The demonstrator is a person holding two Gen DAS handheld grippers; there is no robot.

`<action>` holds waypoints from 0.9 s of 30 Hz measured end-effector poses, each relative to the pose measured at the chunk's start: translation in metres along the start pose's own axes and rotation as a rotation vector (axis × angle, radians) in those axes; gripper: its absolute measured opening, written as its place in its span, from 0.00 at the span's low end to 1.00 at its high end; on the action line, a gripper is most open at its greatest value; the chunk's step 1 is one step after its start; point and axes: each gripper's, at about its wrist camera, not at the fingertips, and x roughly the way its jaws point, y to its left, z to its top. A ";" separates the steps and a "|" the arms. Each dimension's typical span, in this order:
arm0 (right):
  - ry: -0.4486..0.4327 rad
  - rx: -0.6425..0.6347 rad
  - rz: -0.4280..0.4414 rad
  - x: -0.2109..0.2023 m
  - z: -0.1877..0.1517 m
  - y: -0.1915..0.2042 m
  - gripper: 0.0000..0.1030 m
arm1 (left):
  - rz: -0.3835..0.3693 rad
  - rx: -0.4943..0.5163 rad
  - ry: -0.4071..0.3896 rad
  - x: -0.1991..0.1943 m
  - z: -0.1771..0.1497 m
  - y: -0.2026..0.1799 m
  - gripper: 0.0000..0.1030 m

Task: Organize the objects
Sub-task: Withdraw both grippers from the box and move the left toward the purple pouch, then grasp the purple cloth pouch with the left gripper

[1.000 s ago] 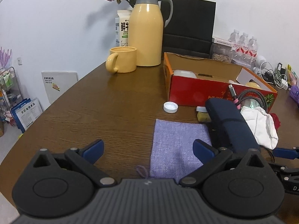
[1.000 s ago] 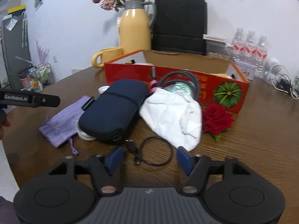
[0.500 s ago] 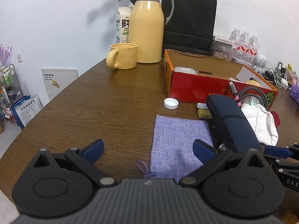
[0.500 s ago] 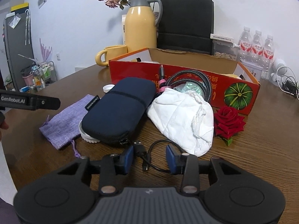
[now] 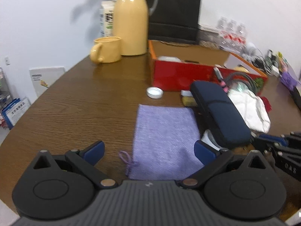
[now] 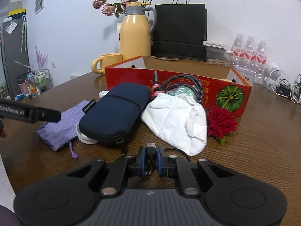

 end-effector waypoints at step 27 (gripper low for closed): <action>-0.008 -0.020 -0.019 0.000 -0.004 0.000 0.11 | 0.031 0.028 -0.042 0.027 -0.010 -0.017 0.82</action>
